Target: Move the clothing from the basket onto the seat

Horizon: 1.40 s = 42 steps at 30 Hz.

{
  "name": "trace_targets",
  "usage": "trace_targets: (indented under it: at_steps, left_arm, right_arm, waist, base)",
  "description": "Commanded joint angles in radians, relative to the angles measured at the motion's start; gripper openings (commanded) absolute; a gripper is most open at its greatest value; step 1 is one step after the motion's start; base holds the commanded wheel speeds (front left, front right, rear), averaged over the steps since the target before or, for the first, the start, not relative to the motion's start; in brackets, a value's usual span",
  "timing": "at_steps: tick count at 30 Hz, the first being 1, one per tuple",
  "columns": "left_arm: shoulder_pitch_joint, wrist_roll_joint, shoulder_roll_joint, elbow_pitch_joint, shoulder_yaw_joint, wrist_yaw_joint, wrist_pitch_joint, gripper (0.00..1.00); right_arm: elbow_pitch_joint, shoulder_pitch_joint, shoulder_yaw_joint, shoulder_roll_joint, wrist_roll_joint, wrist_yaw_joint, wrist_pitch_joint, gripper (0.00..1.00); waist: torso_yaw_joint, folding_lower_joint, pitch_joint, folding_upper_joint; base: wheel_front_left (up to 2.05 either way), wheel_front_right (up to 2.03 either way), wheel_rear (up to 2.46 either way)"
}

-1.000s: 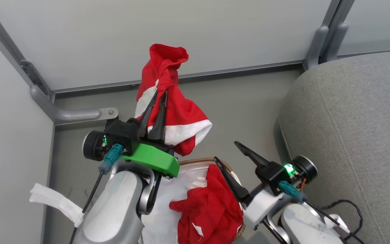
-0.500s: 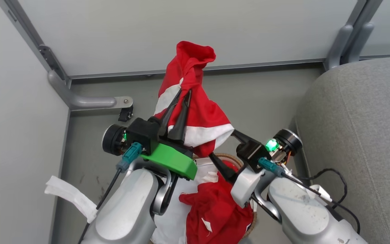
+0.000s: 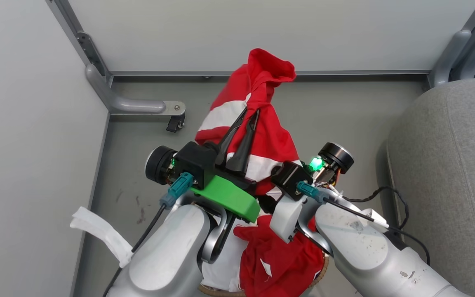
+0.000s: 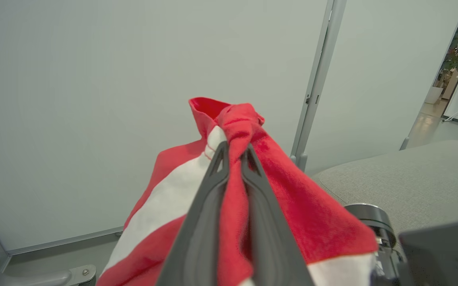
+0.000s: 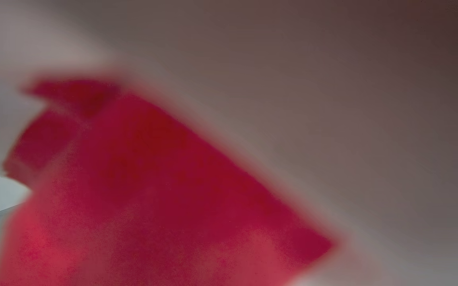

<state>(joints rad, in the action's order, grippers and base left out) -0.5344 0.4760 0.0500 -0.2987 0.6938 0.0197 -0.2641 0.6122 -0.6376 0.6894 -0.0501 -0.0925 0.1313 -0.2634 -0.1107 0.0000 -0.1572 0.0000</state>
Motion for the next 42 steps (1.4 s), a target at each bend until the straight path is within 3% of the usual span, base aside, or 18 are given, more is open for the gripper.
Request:
trace_targets:
  at_steps: [1,4,5,6,7,8,38,39,40,42]
  left_arm:
    - [-0.017,0.005,0.002,0.004,0.006,0.009,-0.001,0.0]
    - [-0.022,0.012,0.002,0.008,0.012,0.014,-0.001,0.0]
    - [-0.024,0.013,0.002,0.008,0.014,0.015,-0.001,0.0]
    - [-0.025,0.015,0.002,0.009,0.015,0.017,-0.001,0.0]
    - [-0.025,0.016,0.002,0.009,0.017,0.018,-0.001,0.0]
    - [-0.025,0.017,0.002,0.008,0.017,0.018,-0.001,0.0]
    - [-0.006,-0.001,0.002,-0.02,-0.003,0.015,-0.001,0.0]
    - [-0.007,-0.004,0.002,-0.019,-0.004,0.016,-0.001,0.33]
    - [-0.006,-0.003,0.002,-0.017,-0.006,0.017,-0.001,0.98]
    - [-0.007,-0.011,0.002,-0.016,-0.011,0.021,-0.001,1.0]
  right_arm:
    - [0.001,-0.014,0.005,-0.004,-0.011,-0.001,-0.002,1.0]
    - [0.001,-0.019,0.015,-0.003,-0.019,-0.001,-0.002,1.0]
    - [0.001,-0.022,0.017,-0.004,-0.025,-0.001,-0.002,0.81]
    - [0.002,-0.023,0.018,-0.003,-0.028,-0.001,-0.002,0.5]
    - [0.003,-0.025,0.02,-0.003,-0.03,-0.001,-0.002,0.05]
    - [0.006,-0.025,0.023,-0.003,-0.036,-0.001,-0.002,0.0]
    - [0.006,0.004,0.03,-0.004,-0.06,-0.001,-0.002,0.0]
    - [0.006,0.003,0.029,-0.004,-0.06,-0.001,-0.002,0.0]
    - [0.005,0.002,0.029,-0.004,-0.059,-0.001,-0.002,0.0]
    - [0.003,0.001,0.029,-0.005,-0.059,-0.001,-0.002,0.0]
  waist:
    - [-0.008,0.0,-0.007,0.0]
    - [-0.013,0.0,-0.01,0.0]
    - [-0.014,0.0,-0.011,0.0]
    - [-0.014,0.0,-0.012,0.0]
    - [-0.014,0.0,-0.012,0.0]
    - [-0.014,0.0,-0.013,0.0]
    - [0.013,0.0,0.006,0.0]
    - [0.014,0.0,0.006,0.0]
    - [0.015,0.0,0.005,0.0]
    - [0.018,0.0,0.004,0.0]
  base:
    - [0.0,0.0,0.0]
    - [0.0,0.0,0.0]
    - [0.0,0.0,0.0]
    - [0.0,0.0,0.0]
    - [0.0,0.0,0.0]
    - [0.0,0.0,0.0]
    - [0.0,0.0,0.0]
    - [0.0,0.0,0.0]
    - [0.0,0.0,0.0]
    - [0.0,0.0,0.0]
